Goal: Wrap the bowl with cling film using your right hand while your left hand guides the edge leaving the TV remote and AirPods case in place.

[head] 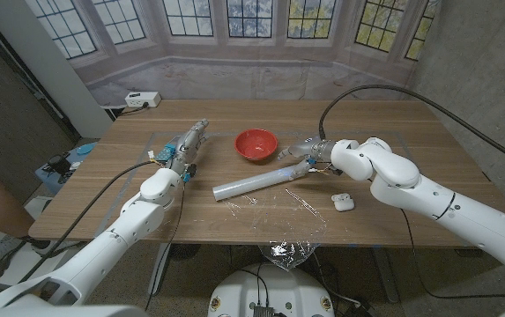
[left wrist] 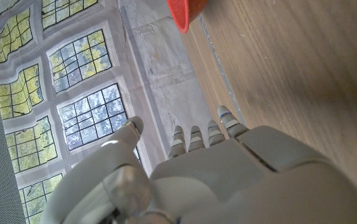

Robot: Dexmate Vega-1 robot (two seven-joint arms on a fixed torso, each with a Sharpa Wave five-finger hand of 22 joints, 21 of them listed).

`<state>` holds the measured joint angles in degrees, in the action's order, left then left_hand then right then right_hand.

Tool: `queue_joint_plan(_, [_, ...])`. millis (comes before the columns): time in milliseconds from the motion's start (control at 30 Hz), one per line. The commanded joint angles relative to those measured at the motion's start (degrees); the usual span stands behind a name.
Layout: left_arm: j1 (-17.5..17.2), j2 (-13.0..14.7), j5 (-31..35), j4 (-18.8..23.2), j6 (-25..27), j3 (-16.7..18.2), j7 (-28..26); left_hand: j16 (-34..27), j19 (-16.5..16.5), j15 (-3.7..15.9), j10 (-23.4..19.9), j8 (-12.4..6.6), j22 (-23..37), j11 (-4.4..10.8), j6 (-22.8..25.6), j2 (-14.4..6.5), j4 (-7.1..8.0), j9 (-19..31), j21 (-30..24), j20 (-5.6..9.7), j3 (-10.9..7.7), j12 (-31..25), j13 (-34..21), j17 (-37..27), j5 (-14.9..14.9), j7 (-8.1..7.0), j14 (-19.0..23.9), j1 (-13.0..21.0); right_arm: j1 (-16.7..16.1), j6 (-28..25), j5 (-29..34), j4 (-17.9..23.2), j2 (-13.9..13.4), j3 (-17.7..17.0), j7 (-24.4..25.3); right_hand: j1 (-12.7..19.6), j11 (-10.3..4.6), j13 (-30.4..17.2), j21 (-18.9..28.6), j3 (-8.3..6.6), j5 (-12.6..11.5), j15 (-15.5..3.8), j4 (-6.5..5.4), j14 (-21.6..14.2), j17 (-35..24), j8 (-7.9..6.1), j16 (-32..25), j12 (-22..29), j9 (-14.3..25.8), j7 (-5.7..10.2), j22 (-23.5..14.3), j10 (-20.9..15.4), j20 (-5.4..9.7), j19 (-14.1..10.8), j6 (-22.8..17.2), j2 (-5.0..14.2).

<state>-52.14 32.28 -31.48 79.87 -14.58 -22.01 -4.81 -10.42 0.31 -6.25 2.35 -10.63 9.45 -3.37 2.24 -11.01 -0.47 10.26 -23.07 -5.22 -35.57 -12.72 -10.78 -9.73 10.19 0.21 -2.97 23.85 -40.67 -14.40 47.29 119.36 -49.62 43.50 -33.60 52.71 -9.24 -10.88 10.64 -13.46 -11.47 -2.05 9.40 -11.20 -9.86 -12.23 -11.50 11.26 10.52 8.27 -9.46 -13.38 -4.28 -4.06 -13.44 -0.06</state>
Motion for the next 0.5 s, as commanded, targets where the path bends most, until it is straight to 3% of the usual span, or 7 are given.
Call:
queue_joint_plan(33, [1.46,-0.83,0.05,-1.62,0.28,-0.66,0.62,-0.25,0.47,-0.15,-0.46,-0.22,0.30,-0.30,0.69,-0.15,0.05,0.17,0.22,-0.12,-0.26,0.18,-0.22,-0.21,0.27,0.20,0.24,0.50,-0.06,0.90,3.52,-1.21,1.58,0.68,0.10,0.38,0.27,-0.13,0.48,-0.40,-0.51,-6.32,0.00,-1.15,-0.13,-0.59,-0.61,0.65,0.28,0.10,-0.26,-0.90,0.01,-1.05,-1.19,-0.34])
queue_joint_plan(233, [1.53,-1.18,-0.24,-2.11,-0.04,-0.56,0.59,-0.34,0.55,-0.67,-0.52,-0.24,0.31,-0.49,0.84,-0.15,0.16,0.19,0.42,-0.13,-0.27,0.19,-0.24,-0.25,0.26,0.24,0.40,0.50,0.11,0.40,4.92,-1.52,2.85,1.16,-0.76,1.48,0.33,-0.21,0.45,-0.93,-0.65,-6.88,0.24,-2.53,-0.14,-0.63,-0.85,0.80,0.30,0.32,-0.25,-1.75,0.27,-1.27,-1.99,-0.16])
queue_joint_plan(500, [1.43,-1.13,-0.48,-2.35,0.12,-0.52,0.67,-0.34,0.71,-0.69,-0.68,-0.32,0.31,-0.47,1.17,-0.13,0.22,0.21,0.61,-0.18,-0.31,0.17,-0.25,-0.26,0.26,0.49,0.43,0.54,0.24,0.93,5.77,-2.82,3.96,1.83,-0.55,2.85,0.24,-0.43,0.82,-1.46,-0.68,-7.64,0.24,-6.08,-0.20,-0.89,-1.41,1.32,0.33,0.38,-0.25,-4.36,2.01,-3.13,-4.31,-0.69])
